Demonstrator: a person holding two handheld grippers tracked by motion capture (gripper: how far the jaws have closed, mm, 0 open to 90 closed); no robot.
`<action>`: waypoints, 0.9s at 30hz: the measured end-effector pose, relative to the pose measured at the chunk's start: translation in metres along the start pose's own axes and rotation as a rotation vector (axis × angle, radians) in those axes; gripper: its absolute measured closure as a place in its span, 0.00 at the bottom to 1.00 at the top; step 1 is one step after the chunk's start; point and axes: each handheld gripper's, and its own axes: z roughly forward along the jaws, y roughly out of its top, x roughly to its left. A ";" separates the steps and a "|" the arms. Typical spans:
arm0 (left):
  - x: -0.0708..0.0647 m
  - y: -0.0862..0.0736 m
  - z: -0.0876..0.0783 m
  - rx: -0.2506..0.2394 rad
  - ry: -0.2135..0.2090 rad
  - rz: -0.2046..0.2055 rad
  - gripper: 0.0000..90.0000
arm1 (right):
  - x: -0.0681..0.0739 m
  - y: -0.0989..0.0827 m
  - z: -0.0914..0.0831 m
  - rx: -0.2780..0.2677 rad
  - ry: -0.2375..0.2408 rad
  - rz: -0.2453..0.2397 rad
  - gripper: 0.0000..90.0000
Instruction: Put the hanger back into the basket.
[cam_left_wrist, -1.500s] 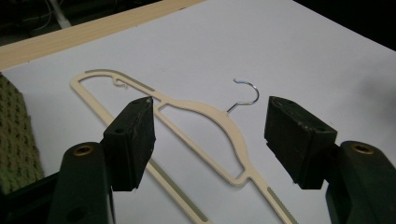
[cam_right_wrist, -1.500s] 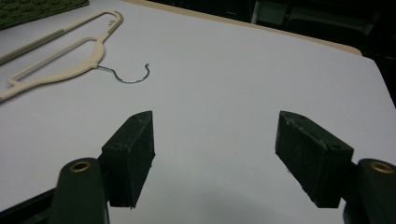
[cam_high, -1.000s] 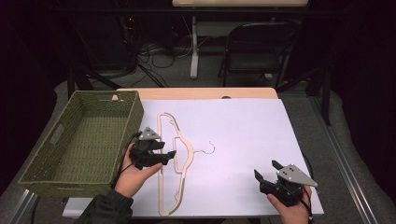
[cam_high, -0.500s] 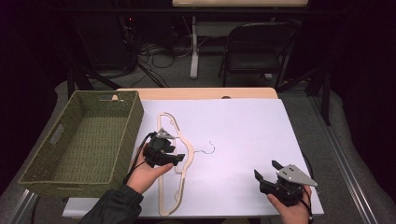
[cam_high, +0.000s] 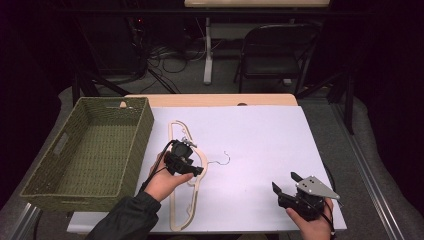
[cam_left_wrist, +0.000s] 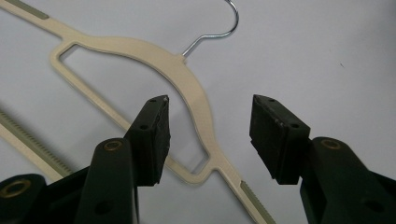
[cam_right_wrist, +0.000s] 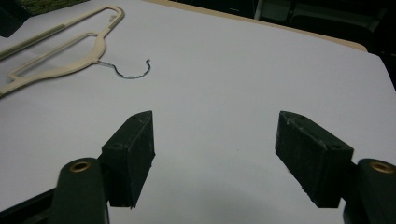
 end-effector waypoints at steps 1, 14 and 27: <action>0.000 0.002 0.001 0.014 -0.003 -0.001 0.53 | 0.000 0.000 0.000 0.001 0.000 0.000 0.32; 0.007 0.018 0.015 0.187 -0.027 -0.048 0.55 | 0.000 0.000 0.000 0.014 0.007 -0.001 0.32; 0.007 0.023 0.031 0.299 -0.013 -0.060 0.55 | 0.000 -0.001 0.001 0.020 0.008 -0.006 0.32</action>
